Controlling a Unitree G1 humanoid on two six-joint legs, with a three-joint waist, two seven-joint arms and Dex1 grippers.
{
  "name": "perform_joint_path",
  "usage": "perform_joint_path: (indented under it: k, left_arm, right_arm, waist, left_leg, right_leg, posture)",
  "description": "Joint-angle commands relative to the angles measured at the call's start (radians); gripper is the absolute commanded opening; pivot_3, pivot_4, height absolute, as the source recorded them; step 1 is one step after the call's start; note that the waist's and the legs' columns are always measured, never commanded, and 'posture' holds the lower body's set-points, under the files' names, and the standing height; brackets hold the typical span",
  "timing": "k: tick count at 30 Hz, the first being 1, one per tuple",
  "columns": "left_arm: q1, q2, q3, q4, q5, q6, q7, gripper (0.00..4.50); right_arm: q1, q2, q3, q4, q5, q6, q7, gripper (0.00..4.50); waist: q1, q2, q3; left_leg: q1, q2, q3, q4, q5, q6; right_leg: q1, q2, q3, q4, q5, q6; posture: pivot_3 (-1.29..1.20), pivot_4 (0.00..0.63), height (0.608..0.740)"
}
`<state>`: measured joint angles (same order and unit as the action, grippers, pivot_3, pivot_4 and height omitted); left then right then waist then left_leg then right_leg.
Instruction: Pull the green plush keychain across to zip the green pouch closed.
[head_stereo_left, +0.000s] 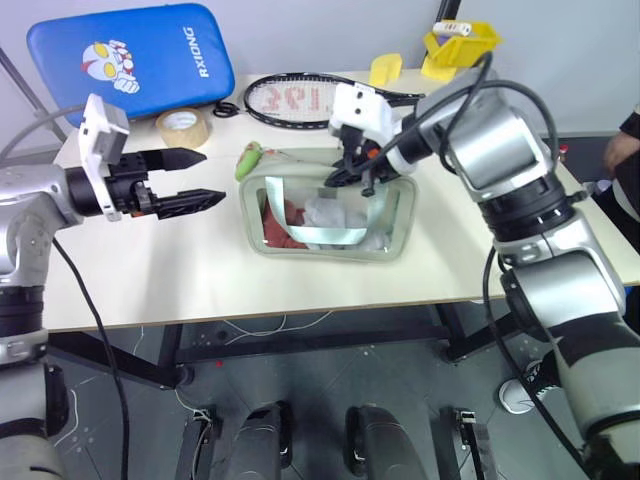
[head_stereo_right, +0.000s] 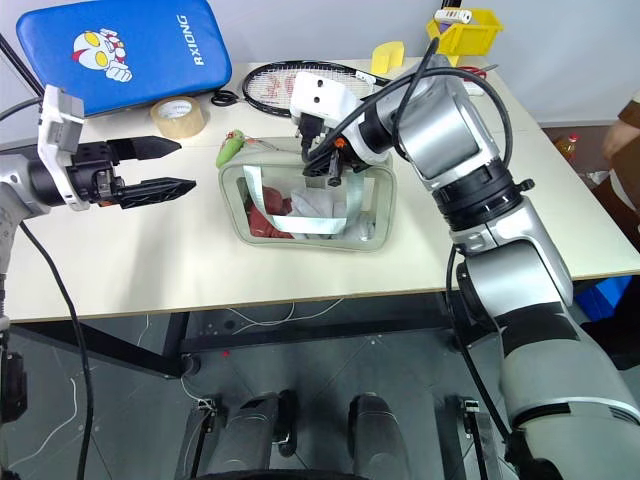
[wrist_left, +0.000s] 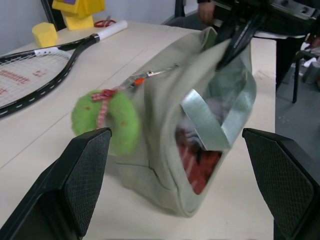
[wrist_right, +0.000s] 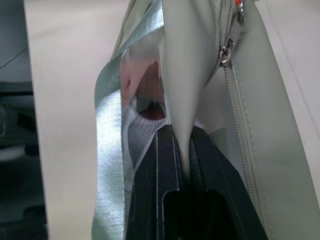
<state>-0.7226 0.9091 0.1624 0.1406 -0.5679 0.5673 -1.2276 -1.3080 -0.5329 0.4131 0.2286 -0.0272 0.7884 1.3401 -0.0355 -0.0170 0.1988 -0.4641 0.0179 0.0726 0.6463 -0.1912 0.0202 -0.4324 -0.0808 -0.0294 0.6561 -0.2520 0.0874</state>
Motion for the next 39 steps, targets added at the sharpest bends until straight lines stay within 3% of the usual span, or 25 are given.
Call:
perform_joint_path:
  k: [1, 10, 20, 23, 29, 39]
  left_arm:
    - [-0.042, 0.004, -0.005, 0.005, 0.012, -0.022, -0.012, 4.5]
    - [-0.063, 0.01, -0.016, 0.017, 0.024, -0.02, -0.031, 4.5]
    - [-0.069, -0.013, -0.028, 0.015, 0.025, -0.008, -0.036, 4.5]
    - [-0.025, -0.028, -0.025, -0.032, -0.004, 0.021, -0.045, 4.5]
    - [0.053, -0.048, -0.024, -0.116, -0.046, 0.048, -0.073, 4.5]
    - [0.031, -0.068, -0.037, -0.058, -0.014, -0.016, -0.083, 4.5]
  right_arm:
    - [0.045, -0.021, -0.014, -0.115, 0.03, -0.042, 0.004, 0.03]
    - [0.114, -0.093, -0.05, -0.149, 0.071, -0.14, 0.02, 0.03]
    - [0.098, -0.097, -0.068, -0.078, 0.077, -0.216, 0.001, 0.03]
    - [0.131, -0.103, -0.064, -0.091, 0.075, -0.21, -0.011, 1.03]
    - [0.168, -0.161, -0.158, -0.236, 0.134, -0.074, -0.052, 4.07]
    - [0.325, -0.307, -0.338, -0.45, 0.244, 0.091, -0.148, 4.07]
  waist:
    - [0.0, 0.0, 0.0]
    - [-0.002, 0.0, 0.0]
    - [0.004, 0.0, 0.0]
    - [0.005, 0.0, 0.0]
    - [0.019, 0.0, 0.0]
    - [0.024, -0.001, 0.0]
  left_leg:
    - [0.0, 0.0, 0.0, 0.0, 0.0, 0.0]
    - [0.0, 0.0, 0.0, 0.0, 0.0, 0.0]
    - [0.0, 0.0, 0.0, 0.001, 0.0, 0.0]
    - [0.0, 0.0, 0.0, 0.001, 0.0, 0.0]
    - [0.0, 0.0, 0.0, 0.001, 0.0, 0.0]
    - [0.002, 0.0, -0.004, 0.001, -0.001, 0.001]
  right_leg:
    - [0.0, 0.0, 0.0, 0.0, 0.0, 0.0]
    - [0.0, 0.0, 0.0, 0.0, 0.0, 0.0]
    - [0.001, 0.0, 0.0, 0.0, 0.0, 0.0]
    - [0.001, 0.0, 0.0, 0.0, 0.0, 0.0]
    - [0.001, 0.0, 0.0, 0.0, 0.0, 0.0]
    - [0.003, -0.001, 0.0, -0.001, 0.0, -0.001]
  posture:
    - [0.0, 0.15, 0.74]
    - [0.0, 0.15, 0.74]
    - [0.0, 0.15, 0.74]
    - [0.0, 0.15, 0.74]
    - [0.0, 0.15, 0.74]
    - [0.0, 0.15, 0.74]
